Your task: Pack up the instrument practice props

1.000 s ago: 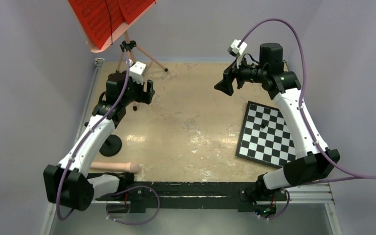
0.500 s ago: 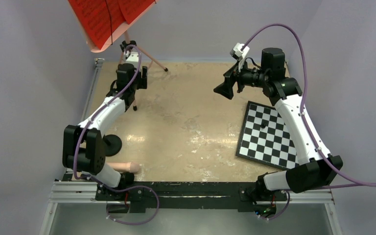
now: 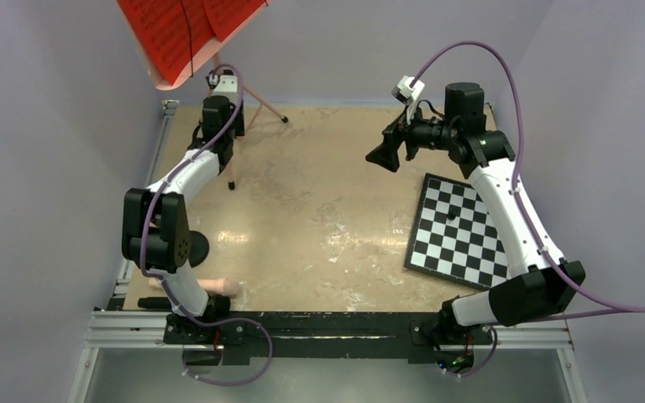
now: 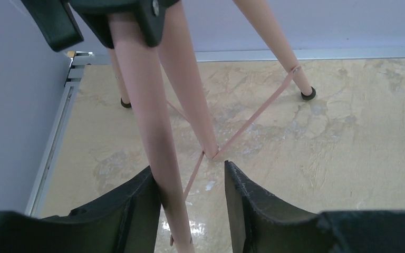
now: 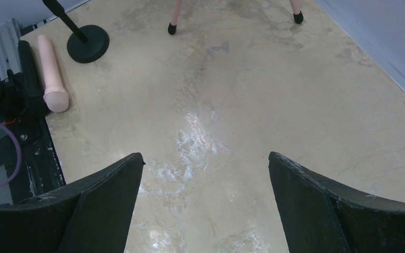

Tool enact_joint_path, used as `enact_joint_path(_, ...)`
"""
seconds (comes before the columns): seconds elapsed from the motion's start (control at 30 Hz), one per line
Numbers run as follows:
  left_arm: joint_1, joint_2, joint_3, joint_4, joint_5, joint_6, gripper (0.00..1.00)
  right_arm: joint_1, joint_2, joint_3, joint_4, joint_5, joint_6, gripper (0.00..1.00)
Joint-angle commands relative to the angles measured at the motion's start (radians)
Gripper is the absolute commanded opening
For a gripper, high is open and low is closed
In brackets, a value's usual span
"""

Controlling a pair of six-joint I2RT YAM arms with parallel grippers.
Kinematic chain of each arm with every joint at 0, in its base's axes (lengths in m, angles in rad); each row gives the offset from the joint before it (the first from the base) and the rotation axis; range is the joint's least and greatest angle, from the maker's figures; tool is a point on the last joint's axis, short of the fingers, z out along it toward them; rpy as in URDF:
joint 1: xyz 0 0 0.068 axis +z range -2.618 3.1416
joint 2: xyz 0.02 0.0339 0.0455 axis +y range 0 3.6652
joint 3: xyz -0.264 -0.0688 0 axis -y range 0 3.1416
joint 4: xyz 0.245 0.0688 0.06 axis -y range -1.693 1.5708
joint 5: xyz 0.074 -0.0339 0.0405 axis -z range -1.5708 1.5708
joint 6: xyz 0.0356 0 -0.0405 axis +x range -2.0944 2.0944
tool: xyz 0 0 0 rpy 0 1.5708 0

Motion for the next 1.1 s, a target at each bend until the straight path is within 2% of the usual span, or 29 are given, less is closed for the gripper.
enact_joint_path(0.0, 0.012, 0.048, 0.083, 0.054, 0.061, -0.011, 0.45, -0.004, 0.009, 0.055, -0.023, -0.004, -0.005, 0.93)
enact_joint_path(0.27, 0.012, 0.054, 0.050, 0.058, 0.132, 0.011, 0.00, -0.003, 0.020, 0.061, -0.048, -0.010, -0.008, 0.93)
enact_joint_path(0.43, 0.012, 0.044, 0.000, 0.089, 0.176, 0.051, 0.00, -0.003, 0.019, 0.077, -0.079, -0.001, -0.027, 0.93)
enact_joint_path(0.7, 0.010, -0.055, -0.118, 0.082, 0.390, 0.083, 0.00, -0.003, 0.006, 0.046, -0.074, -0.013, -0.024, 0.93)
enact_joint_path(0.9, 0.017, -0.082, -0.161, 0.084, 0.320, 0.075, 0.00, -0.003, 0.032, 0.061, -0.056, -0.016, -0.022, 0.93)
enact_joint_path(0.97, 0.043, -0.074, -0.142, 0.073, 0.323, 0.031, 0.00, -0.001, 0.048, 0.093, -0.018, -0.029, -0.016, 0.92)
enact_joint_path(1.07, 0.083, -0.052, -0.075, 0.001, 0.401, -0.060, 0.00, 0.010, 0.146, 0.288, 0.019, -0.008, -0.005, 0.93)
